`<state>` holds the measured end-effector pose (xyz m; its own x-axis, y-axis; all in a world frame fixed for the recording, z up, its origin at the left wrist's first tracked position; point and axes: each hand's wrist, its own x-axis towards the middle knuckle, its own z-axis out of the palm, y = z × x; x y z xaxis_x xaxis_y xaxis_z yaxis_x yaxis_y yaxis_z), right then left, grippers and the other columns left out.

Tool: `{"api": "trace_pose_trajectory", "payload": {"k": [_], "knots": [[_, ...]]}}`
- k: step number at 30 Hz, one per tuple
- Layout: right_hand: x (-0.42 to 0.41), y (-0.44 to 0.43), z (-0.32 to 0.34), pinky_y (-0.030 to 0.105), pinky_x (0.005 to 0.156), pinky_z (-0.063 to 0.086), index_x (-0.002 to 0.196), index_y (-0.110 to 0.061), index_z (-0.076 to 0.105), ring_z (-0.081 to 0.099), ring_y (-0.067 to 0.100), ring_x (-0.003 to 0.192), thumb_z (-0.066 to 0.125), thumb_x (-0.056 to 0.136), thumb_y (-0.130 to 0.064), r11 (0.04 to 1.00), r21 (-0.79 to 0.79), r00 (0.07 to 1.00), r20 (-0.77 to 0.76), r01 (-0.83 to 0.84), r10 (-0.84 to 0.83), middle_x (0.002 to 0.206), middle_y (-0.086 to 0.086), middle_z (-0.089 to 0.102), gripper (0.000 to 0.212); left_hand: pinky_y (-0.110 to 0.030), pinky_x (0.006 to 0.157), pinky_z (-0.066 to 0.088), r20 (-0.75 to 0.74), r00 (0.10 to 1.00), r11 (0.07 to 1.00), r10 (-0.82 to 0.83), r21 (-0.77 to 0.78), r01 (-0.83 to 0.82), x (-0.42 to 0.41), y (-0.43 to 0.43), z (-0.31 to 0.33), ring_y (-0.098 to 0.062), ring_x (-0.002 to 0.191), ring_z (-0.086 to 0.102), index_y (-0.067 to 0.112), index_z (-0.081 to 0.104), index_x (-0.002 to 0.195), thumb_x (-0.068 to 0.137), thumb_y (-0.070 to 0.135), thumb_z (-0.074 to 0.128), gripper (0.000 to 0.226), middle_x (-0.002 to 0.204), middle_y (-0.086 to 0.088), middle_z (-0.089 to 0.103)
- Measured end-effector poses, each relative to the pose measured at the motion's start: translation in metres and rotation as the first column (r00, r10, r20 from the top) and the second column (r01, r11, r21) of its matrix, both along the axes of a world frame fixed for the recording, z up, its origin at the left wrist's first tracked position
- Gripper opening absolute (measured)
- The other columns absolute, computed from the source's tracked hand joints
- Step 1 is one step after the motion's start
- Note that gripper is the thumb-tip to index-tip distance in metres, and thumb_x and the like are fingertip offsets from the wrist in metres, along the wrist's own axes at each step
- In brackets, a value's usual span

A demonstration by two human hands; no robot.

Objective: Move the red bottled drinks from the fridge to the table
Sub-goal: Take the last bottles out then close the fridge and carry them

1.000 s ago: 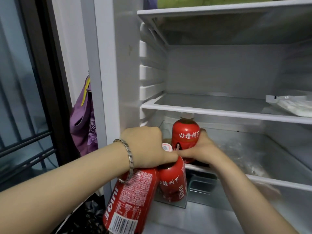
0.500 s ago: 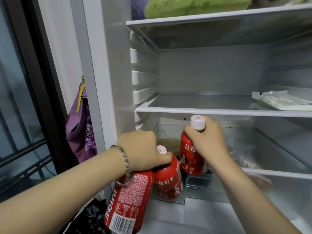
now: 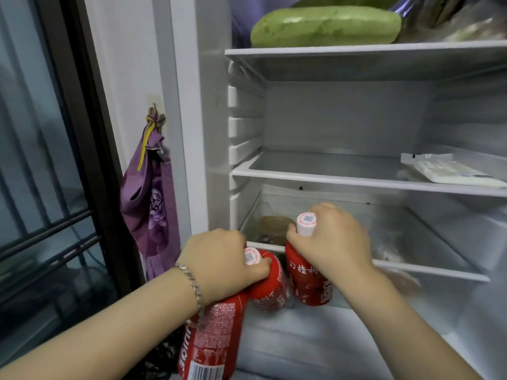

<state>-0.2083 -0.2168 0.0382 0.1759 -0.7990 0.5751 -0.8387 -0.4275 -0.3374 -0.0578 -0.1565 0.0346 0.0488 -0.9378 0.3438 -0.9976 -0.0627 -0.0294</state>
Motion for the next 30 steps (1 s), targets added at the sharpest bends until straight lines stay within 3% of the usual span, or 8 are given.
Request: {"api": "trace_pose_trajectory", "payload": {"k": [7,10,14,16,19,23,27,30], "knots": [[-0.014,0.103,-0.042,0.026,0.063,0.035,0.072,-0.019,0.054,0.061,0.026,0.088,0.058,0.079,-0.037,0.983,0.158,0.995,-0.043,0.099,-0.093,0.078,-0.001,0.054,0.019,-0.026,0.058,0.032,0.051,0.991,0.992,-0.122,-0.019,0.124,0.003,0.087,-0.018,-0.016,0.068,0.046,0.020,0.038,0.060,0.079,0.068,0.042,0.051,0.068,0.001,0.050],[-0.029,0.159,-0.062,0.026,0.067,0.037,0.091,-0.015,0.060,0.061,0.029,0.096,0.057,0.083,-0.041,0.954,0.230,0.980,-0.102,0.191,-0.172,0.096,0.006,0.065,0.028,-0.025,0.056,0.033,0.052,0.975,0.976,-0.216,0.013,0.216,-0.001,0.135,-0.032,-0.015,0.068,0.048,0.021,0.039,0.061,0.079,0.068,0.042,0.050,0.066,0.004,0.047],[-0.063,0.238,-0.071,0.029,0.075,0.045,0.096,-0.013,0.062,0.062,0.029,0.098,0.054,0.084,-0.043,0.925,0.238,0.955,-0.112,0.295,-0.276,0.103,0.009,0.067,0.034,-0.025,0.062,0.036,0.050,0.941,0.940,-0.334,0.086,0.329,-0.024,0.187,-0.044,-0.018,0.079,0.058,0.021,0.040,0.061,0.079,0.069,0.042,0.051,0.083,0.001,0.061],[-0.087,0.285,-0.069,0.029,0.075,0.047,0.092,-0.012,0.062,0.062,0.029,0.097,0.054,0.083,-0.042,0.911,0.218,0.935,-0.128,0.351,-0.329,0.102,0.010,0.068,0.032,-0.025,0.063,0.037,0.036,0.920,0.916,-0.389,0.118,0.383,-0.045,0.214,-0.048,-0.019,0.085,0.061,0.021,0.044,0.064,0.078,0.068,0.044,0.050,0.090,0.000,0.065],[-0.118,0.342,-0.064,0.029,0.071,0.045,0.076,-0.016,0.053,0.063,0.028,0.092,0.054,0.082,-0.042,0.903,0.163,0.914,-0.151,0.399,-0.376,0.092,0.006,0.067,0.027,-0.025,0.060,0.037,-0.005,0.892,0.884,-0.451,0.136,0.448,-0.075,0.247,-0.051,-0.016,0.075,0.058,0.021,0.047,0.065,0.078,0.068,0.044,0.048,0.080,0.001,0.062],[-0.170,0.406,-0.053,0.026,0.063,0.033,0.058,-0.021,0.036,0.049,0.020,0.072,0.053,0.081,-0.042,0.877,0.126,0.883,-0.150,0.463,-0.445,0.063,-0.007,0.042,0.036,-0.022,0.051,0.036,-0.034,0.857,0.850,-0.515,0.113,0.515,-0.122,0.290,-0.049,-0.013,0.070,0.057,0.024,0.051,0.068,0.078,0.068,0.044,0.046,0.076,0.003,0.059],[-0.222,0.456,-0.050,0.026,0.065,0.031,0.057,-0.023,0.033,0.053,0.020,0.085,0.055,0.080,-0.043,0.874,0.057,0.871,-0.136,0.483,-0.473,0.076,-0.005,0.040,0.037,-0.026,0.054,0.035,-0.007,0.837,0.833,-0.548,0.091,0.546,-0.171,0.329,-0.051,-0.017,0.073,0.056,0.022,0.048,0.067,0.079,0.065,0.045,0.045,0.081,0.001,0.063],[-0.264,0.497,-0.057,0.026,0.068,0.038,0.063,-0.019,0.050,0.053,0.016,0.090,0.059,0.078,-0.040,0.901,-0.008,0.887,-0.175,0.433,-0.428,0.092,-0.005,0.047,0.027,-0.026,0.054,0.034,-0.046,0.853,0.849,-0.519,0.083,0.521,-0.204,0.363,-0.059,-0.016,0.071,0.053,0.022,0.044,0.063,0.079,0.066,0.043,0.047,0.070,0.004,0.053]]}}
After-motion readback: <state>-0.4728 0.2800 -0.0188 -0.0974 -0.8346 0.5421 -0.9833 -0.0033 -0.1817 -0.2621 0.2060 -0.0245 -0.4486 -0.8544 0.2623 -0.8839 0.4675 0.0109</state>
